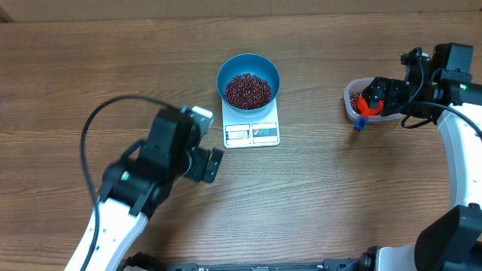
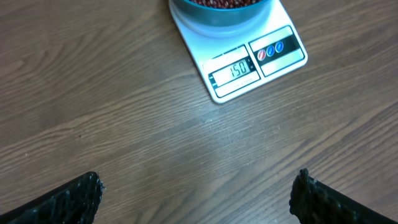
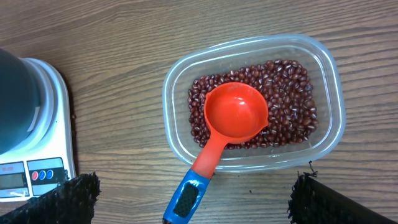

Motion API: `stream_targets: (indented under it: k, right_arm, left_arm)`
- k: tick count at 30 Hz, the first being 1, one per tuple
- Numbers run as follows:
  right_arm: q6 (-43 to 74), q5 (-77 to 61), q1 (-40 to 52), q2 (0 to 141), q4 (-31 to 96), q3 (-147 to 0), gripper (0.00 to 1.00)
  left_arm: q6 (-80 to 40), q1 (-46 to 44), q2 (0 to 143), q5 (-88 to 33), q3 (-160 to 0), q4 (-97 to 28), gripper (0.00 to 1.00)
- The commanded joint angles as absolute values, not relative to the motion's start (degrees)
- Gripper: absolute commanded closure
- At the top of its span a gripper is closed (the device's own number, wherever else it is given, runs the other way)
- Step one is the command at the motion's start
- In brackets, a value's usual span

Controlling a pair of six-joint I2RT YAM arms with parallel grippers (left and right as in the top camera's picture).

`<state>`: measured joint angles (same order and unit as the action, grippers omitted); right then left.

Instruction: Scoop item into bowl and weigh 150g on scale

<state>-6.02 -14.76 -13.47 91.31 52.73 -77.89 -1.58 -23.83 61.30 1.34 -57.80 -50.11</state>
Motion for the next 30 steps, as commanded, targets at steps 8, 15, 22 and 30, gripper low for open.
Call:
stream_targets:
  k: [8,15,22,30]
  right_arm:
    - [-6.28,-14.68,-13.58,90.02,52.64,-79.09,0.0]
    - [-6.28,-14.68,-13.58,90.02,52.64,-79.09,0.0]
    - [-6.26,-14.68,-13.58,90.02,52.64,-79.09,0.0]
    - [-6.28,-14.68,-13.58,90.02,52.64,-79.09,0.0]
  left_arm:
    - [-5.91,-21.1,41.87,1.48,-44.25,-41.85,0.0]
    - [-8.27,-18.65,31.59,1.45,-35.48,-34.26,0.0]
    - [-9.45,-17.12,20.25,1.32,-26.68,-26.89,0.0]
    - [-9.47,-15.64,7.75,1.43,-18.24,-20.21,0.0]
